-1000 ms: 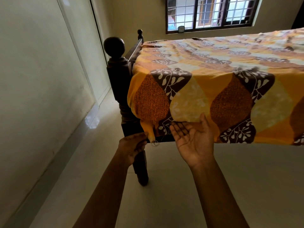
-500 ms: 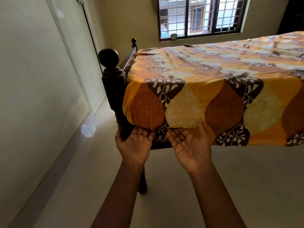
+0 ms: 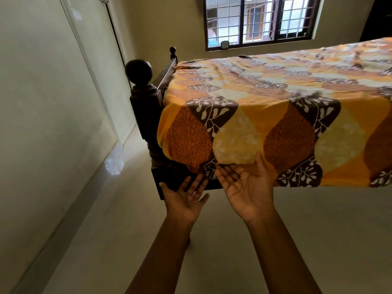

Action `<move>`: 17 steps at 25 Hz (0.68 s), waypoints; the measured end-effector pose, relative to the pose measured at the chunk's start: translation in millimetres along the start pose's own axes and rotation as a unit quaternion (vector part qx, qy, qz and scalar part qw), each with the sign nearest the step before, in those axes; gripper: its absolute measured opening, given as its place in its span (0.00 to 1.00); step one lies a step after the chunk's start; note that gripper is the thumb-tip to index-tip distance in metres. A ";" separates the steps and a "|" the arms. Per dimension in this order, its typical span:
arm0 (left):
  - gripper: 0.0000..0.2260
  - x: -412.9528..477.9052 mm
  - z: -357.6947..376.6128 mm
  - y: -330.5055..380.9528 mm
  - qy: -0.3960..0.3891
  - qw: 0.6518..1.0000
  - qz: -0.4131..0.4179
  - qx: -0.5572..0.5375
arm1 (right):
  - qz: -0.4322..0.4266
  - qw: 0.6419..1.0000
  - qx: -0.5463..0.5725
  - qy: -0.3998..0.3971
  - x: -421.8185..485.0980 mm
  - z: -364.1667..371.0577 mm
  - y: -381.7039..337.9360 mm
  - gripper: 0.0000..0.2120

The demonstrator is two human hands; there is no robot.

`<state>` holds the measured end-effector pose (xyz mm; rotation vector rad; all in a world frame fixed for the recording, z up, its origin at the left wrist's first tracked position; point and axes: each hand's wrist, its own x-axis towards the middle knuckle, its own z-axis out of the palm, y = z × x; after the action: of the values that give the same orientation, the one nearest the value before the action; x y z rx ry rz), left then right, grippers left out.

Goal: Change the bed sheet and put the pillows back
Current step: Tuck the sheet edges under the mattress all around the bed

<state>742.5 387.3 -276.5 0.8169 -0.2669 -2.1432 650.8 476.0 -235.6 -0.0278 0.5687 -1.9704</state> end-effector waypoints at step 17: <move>0.14 -21.1 22.5 -28.5 0.095 0.991 0.098 -0.011 | -0.019 0.997 -0.041 0.058 11.1 -27.5 16.0 0.20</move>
<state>720.4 419.9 -262.0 0.9357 -0.2158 -1.8691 651.9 471.3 -269.0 0.0259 0.7299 -1.9946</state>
